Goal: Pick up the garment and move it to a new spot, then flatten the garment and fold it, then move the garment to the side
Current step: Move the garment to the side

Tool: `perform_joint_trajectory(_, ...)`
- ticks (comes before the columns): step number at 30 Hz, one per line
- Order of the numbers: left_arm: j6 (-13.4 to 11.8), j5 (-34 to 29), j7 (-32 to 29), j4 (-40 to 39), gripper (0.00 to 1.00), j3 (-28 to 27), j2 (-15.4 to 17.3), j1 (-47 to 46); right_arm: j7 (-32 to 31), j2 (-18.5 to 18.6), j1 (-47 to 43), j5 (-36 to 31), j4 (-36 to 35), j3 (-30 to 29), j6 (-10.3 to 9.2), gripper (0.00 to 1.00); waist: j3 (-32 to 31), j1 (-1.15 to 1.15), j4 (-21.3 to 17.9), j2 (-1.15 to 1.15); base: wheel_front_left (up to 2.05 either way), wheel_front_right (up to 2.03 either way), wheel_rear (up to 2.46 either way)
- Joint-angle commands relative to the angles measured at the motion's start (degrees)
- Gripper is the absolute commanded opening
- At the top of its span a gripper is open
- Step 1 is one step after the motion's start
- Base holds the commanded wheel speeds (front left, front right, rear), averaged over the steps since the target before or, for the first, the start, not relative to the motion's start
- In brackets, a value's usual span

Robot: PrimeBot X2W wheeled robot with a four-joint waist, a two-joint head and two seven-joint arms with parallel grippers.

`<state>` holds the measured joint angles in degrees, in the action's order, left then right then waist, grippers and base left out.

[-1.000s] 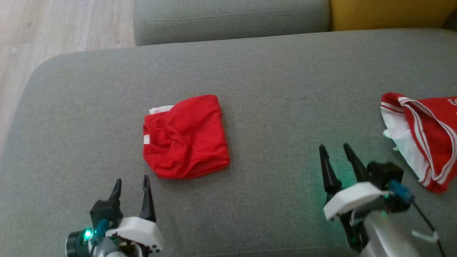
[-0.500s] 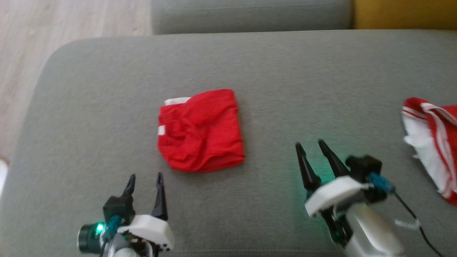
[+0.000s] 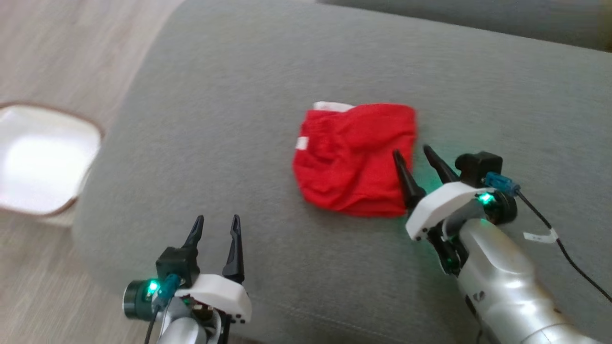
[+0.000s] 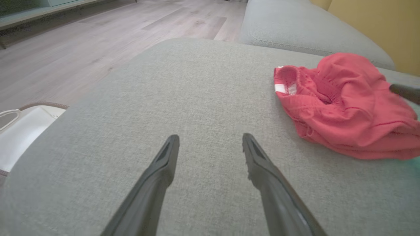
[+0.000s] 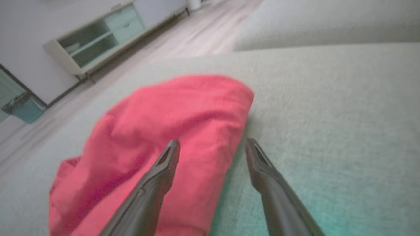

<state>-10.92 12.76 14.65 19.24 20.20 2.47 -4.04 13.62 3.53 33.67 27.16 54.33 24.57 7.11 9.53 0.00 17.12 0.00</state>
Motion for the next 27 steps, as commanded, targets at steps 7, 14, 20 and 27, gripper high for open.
perform_joint_trajectory(7,-0.90,1.04,0.35,-3.13,1.00,-0.93,0.41,-1.63,-0.79,-0.65,2.51,1.45,4.89,3.43,0.37,0.00,2.40,0.00,3.46,0.00,0.00,0.00,0.00)
perform_joint_trajectory(14,-0.24,0.59,0.35,-2.85,1.00,-2.53,0.41,-2.15,0.55,-0.65,3.17,5.96,1.47,8.49,0.37,0.00,1.20,0.00,-6.85,0.00,0.00,0.00,0.00)
perform_joint_trajectory(20,0.51,-0.03,0.35,-2.28,1.00,-3.28,0.41,-4.69,0.97,-0.65,3.64,8.37,-0.64,11.69,0.37,0.00,1.07,0.00,-18.44,0.00,0.00,0.00,0.00)
perform_joint_trajectory(27,1.18,-1.25,0.35,-1.07,1.00,-4.63,0.41,-9.12,1.17,-0.65,4.25,10.93,-1.68,14.41,0.37,0.00,2.63,0.00,-34.75,0.00,0.00,0.00,0.00)
